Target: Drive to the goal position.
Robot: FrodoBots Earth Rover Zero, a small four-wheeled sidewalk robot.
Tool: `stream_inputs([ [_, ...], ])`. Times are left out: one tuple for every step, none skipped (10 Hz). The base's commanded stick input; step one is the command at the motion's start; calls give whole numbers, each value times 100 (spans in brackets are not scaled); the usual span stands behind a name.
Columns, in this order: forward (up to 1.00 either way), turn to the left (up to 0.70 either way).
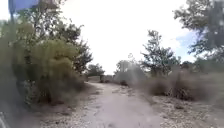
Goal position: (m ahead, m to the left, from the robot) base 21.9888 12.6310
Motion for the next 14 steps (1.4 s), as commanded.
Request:
stream_inputs([
  [45, 0],
  [45, 0],
  [45, 0],
  [45, 0],
  [45, 0],
  [45, 0],
  [45, 0],
  [45, 0],
  [45, 0],
  [45, 0],
  [45, 0],
  [45, 0],
  [45, 0],
  [45, 0],
])
